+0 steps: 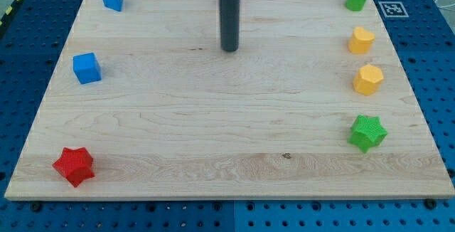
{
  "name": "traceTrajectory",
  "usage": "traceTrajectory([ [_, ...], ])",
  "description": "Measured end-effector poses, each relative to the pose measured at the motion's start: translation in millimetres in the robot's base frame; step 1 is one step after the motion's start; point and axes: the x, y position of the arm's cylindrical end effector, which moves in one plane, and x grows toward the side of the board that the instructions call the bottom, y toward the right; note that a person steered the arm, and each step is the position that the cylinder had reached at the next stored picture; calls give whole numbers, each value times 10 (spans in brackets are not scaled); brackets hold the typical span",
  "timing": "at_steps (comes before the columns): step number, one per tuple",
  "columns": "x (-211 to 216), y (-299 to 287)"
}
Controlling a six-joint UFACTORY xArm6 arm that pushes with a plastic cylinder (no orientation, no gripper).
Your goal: Move the green circle to the right of yellow heart
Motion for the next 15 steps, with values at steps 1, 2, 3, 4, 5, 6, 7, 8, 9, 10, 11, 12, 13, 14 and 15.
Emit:
traceTrajectory([
  [1,-350,413],
  [2,-1035,640],
  [3,-1477,913],
  [4,-1473,1346],
  [5,-1480,1756],
  [6,-1480,2070],
  [7,-1483,2628],
  [8,-1483,2843],
  [9,-1483,2656],
  [10,-1483,2371],
  [11,-1426,2431],
  [12,-1262,2597],
  [13,-1154,2606],
  [14,-1077,2606],
  [15,-1037,2560],
])
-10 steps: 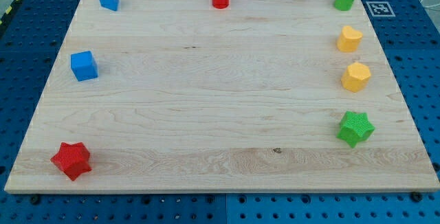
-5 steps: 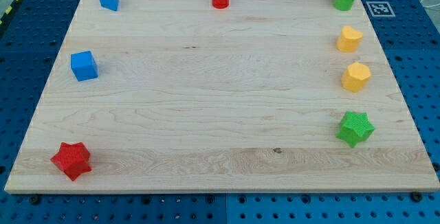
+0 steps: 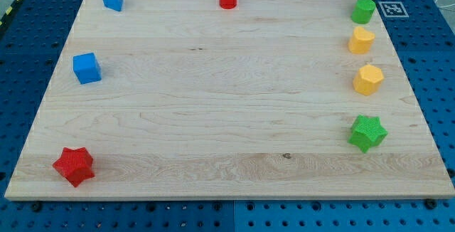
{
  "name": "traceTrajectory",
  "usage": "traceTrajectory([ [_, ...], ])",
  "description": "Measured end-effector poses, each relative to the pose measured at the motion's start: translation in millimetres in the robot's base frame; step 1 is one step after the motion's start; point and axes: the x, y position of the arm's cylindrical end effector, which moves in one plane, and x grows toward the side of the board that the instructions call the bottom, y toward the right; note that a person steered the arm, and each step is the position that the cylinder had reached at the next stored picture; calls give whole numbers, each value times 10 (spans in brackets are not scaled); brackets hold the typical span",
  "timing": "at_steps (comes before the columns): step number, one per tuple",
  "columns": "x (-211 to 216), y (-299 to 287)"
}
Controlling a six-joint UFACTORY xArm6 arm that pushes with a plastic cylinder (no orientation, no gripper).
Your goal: Move the green circle to the right of yellow heart
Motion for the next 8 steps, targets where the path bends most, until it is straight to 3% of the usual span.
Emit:
traceTrajectory([
  [4,208,-278],
  [8,828,-290],
])
